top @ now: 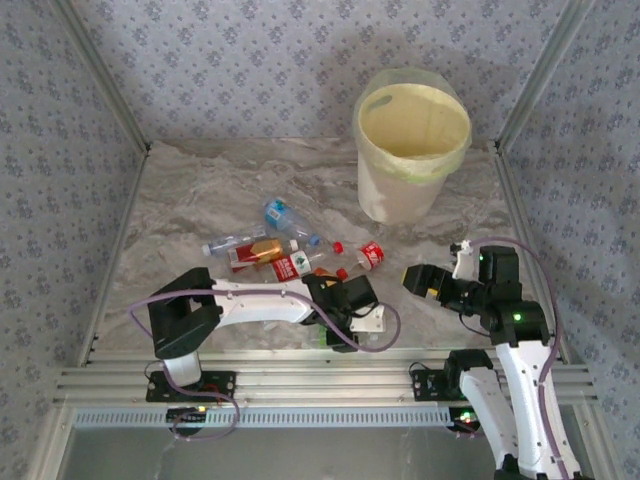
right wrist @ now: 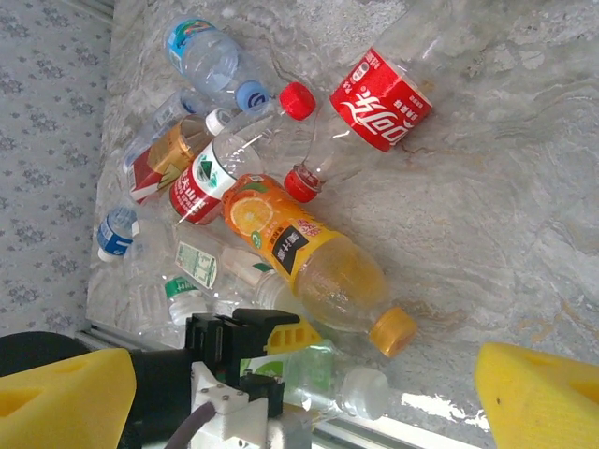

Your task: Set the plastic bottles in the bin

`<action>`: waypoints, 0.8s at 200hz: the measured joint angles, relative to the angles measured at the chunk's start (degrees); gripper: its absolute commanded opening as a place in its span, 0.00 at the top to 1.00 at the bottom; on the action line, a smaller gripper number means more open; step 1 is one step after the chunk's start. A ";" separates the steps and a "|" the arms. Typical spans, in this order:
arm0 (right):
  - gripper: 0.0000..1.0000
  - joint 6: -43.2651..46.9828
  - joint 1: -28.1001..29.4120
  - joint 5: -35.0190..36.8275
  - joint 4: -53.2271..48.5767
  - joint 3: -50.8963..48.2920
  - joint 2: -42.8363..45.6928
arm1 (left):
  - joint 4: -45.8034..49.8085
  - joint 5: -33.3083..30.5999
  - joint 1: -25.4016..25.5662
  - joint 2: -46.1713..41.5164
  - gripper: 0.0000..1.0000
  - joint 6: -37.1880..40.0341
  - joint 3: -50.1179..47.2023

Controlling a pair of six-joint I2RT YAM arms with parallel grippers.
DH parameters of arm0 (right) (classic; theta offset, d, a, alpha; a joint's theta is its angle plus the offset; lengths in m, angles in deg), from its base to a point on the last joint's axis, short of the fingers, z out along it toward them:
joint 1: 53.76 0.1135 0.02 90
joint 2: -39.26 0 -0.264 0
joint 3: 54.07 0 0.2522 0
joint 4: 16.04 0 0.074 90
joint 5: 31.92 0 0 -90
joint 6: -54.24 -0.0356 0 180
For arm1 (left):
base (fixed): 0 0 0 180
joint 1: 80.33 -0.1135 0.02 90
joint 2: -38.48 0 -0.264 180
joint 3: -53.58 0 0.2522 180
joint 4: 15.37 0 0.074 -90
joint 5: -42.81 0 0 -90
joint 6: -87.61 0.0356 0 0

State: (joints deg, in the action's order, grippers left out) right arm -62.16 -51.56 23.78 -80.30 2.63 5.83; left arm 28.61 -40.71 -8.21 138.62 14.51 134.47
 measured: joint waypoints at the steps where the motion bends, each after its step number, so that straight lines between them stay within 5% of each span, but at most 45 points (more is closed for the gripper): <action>1: 0.05 -0.20 -0.04 0.00 0.09 0.00 0.04 | 0.00 0.04 0.00 -0.09 0.52 -0.02 0.02; 72: 0.09 -9.44 -0.74 -0.02 11.13 -0.81 2.14 | -1.09 10.97 -7.37 -11.87 0.53 -7.19 1.36; 160: 0.22 -13.92 1.01 -5.05 25.53 -0.55 -0.79 | -18.93 24.11 -14.36 -15.76 0.55 -33.40 0.74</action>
State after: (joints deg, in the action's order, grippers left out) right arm -76.08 -50.56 18.73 -54.77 2.08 5.04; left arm 9.68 -16.60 -22.57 122.86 -18.89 135.22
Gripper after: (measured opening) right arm 0.791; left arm 0.516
